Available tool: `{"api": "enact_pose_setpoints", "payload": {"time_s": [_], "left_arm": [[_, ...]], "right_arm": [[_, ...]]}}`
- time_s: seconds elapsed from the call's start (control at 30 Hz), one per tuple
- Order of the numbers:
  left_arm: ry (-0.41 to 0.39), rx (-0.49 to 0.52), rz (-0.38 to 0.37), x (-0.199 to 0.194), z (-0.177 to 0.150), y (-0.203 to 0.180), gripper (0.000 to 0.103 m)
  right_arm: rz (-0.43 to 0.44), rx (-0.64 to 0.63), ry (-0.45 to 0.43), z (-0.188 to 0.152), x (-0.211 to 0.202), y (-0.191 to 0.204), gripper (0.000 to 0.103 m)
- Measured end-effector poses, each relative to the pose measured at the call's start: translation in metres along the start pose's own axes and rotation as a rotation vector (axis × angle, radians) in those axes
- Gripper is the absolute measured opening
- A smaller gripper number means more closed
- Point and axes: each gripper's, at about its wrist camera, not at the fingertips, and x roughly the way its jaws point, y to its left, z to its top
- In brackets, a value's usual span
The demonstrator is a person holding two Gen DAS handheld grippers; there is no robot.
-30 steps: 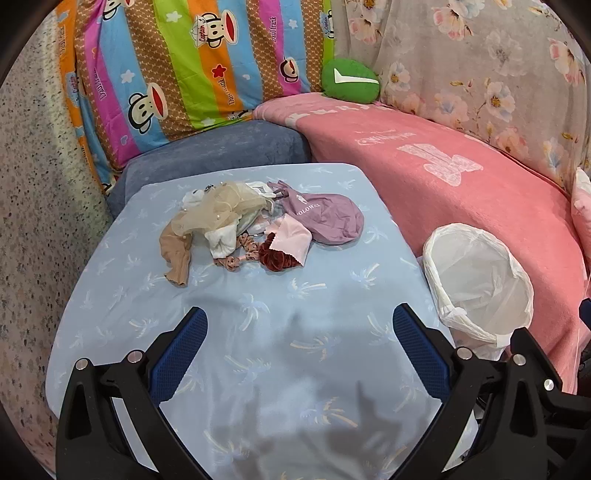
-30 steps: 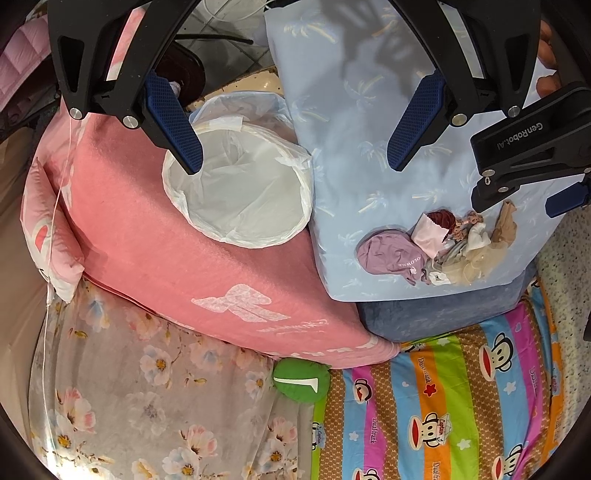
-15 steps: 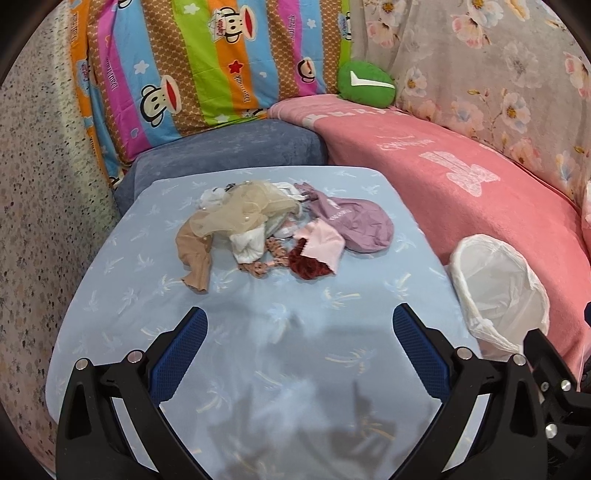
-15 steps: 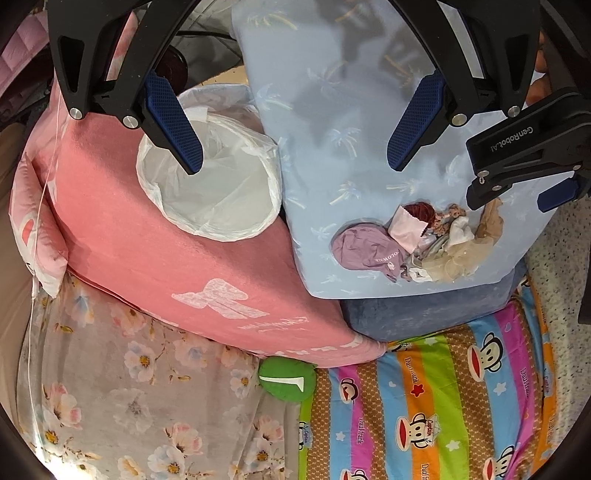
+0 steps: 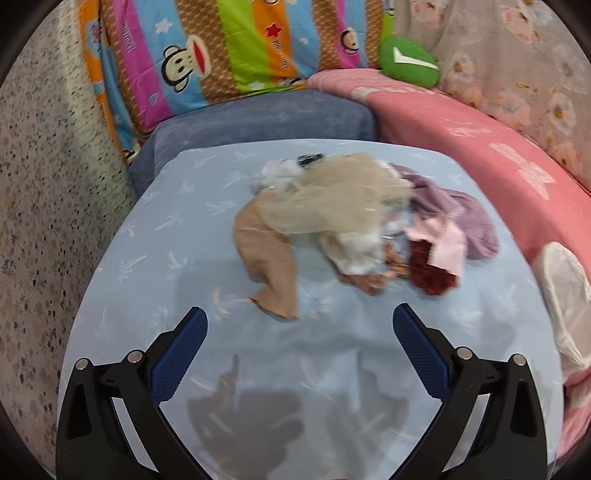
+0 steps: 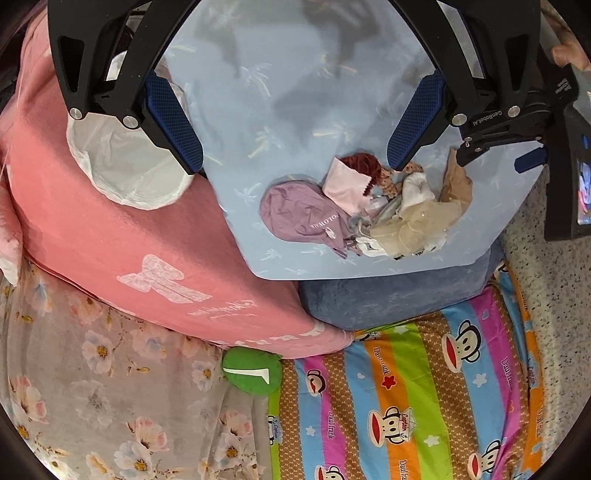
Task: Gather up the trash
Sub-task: 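Grasp the beige stocking with the left gripper while the right grasps the tulle fabric, then carry the stocking and tulle to the white bin and release both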
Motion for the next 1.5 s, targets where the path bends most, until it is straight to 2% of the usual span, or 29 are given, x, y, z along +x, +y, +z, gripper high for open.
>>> {"api": "enact_pose_setpoints", "payload": {"time_s": [0.07,0.27,0.33,0.43,0.47,0.53,0.57,0.67,0.7,0.77,0.83,0.87,0.9,1.0,1.27,1.5], "left_arm": [[0.018,-0.029,0.005,0.014,0.004,0.013,0.096],[0.063,-0.085,-0.046,0.056,0.016,0.036,0.096],[0.073,-0.096,-0.062,0.065,0.017,0.039,0.093],[0.090,-0.119,-0.104,0.078,0.022,0.046,0.084],[0.093,-0.128,-0.118,0.080,0.023,0.048,0.078],[0.098,-0.137,-0.134,0.084,0.024,0.049,0.070],[0.099,-0.142,-0.140,0.086,0.025,0.050,0.063],[0.116,-0.152,-0.178,0.089,0.024,0.054,0.048],[0.120,-0.154,-0.192,0.090,0.023,0.056,0.039],[0.124,-0.157,-0.205,0.093,0.023,0.059,0.030],[0.121,-0.156,-0.224,0.092,0.024,0.061,0.019],[0.124,-0.159,-0.237,0.091,0.025,0.062,0.013],[0.125,-0.161,-0.245,0.091,0.025,0.063,0.009],[0.103,-0.151,-0.236,0.083,0.028,0.061,0.004],[0.012,-0.116,-0.243,0.037,0.052,0.045,0.003],[-0.089,-0.037,-0.285,-0.018,0.072,0.006,0.003]], "right_arm": [[0.029,-0.001,-0.002,0.010,0.014,0.013,0.097],[0.094,-0.015,0.012,0.036,0.063,0.058,0.097],[0.123,-0.017,0.028,0.042,0.079,0.072,0.097],[0.151,-0.021,0.046,0.049,0.104,0.093,0.097],[0.156,-0.024,0.054,0.050,0.113,0.100,0.096],[0.166,-0.026,0.075,0.051,0.129,0.110,0.090],[0.180,-0.027,0.093,0.051,0.139,0.116,0.088],[0.204,-0.031,0.137,0.048,0.163,0.128,0.074],[0.210,-0.038,0.151,0.047,0.170,0.132,0.067],[0.224,-0.054,0.183,0.042,0.183,0.140,0.053],[0.247,-0.058,0.213,0.037,0.191,0.143,0.025],[0.253,-0.056,0.218,0.035,0.192,0.144,0.020],[0.255,-0.054,0.212,0.035,0.189,0.144,0.010],[0.260,-0.053,0.174,0.040,0.177,0.140,0.004],[0.248,0.000,0.033,0.079,0.118,0.102,0.003],[0.213,0.063,-0.090,0.106,0.056,0.042,0.003]]}}
